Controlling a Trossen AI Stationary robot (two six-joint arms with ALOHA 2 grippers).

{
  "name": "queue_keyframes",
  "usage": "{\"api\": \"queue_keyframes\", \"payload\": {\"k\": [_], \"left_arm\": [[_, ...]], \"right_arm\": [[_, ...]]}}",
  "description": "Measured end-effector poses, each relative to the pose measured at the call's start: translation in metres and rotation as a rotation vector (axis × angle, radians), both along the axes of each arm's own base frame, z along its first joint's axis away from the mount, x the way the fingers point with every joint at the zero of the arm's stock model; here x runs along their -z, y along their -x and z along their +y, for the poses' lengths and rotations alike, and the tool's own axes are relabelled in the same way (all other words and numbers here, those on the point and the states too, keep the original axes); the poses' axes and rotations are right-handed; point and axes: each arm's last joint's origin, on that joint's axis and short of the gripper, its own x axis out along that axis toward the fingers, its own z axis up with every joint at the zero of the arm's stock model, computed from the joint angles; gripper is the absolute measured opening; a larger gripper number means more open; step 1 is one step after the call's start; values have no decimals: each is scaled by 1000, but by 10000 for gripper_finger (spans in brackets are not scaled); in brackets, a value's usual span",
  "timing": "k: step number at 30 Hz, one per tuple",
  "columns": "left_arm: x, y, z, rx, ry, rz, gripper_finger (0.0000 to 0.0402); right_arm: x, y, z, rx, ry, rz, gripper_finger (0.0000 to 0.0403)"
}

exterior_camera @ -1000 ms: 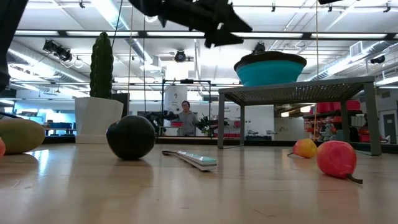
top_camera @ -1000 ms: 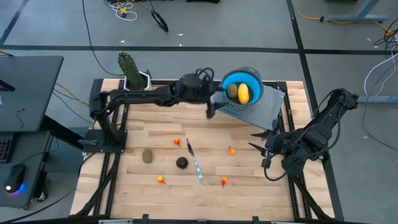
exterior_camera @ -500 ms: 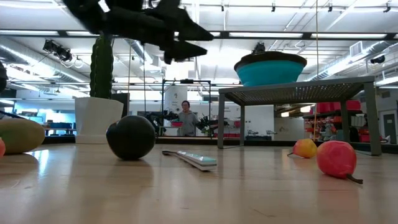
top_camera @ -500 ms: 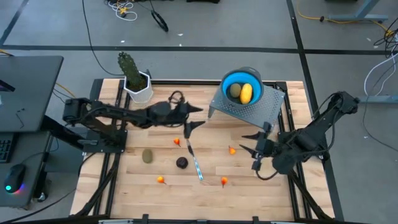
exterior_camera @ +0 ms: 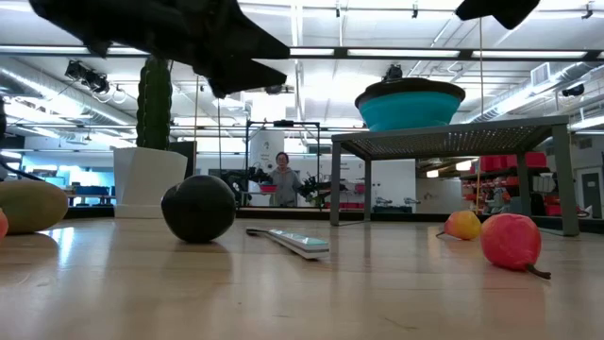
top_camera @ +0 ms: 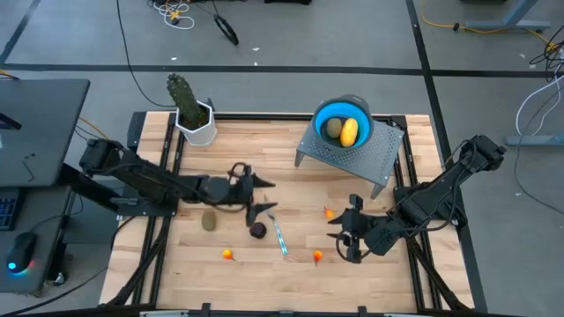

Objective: Pick & Place Fruit
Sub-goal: Put the orange peach in the blue strainer bowl on the shelf

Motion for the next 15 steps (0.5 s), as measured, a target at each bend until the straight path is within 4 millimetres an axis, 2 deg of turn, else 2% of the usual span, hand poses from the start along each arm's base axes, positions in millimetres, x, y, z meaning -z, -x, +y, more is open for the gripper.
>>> {"api": "queue_keyframes", "payload": {"k": [6, 11, 15], "left_arm": [[2, 8, -27, -11, -46, 21, 295], [6, 9, -36, 11, -43, 36, 295], [10, 9, -40, 10, -48, 48, 295]], "right_arm": [[3, 3, 0, -7, -69, 63, 167], [10, 1, 2, 14, -102, 102, 167], [24, -5, 9, 2, -128, 182, 167]]}}
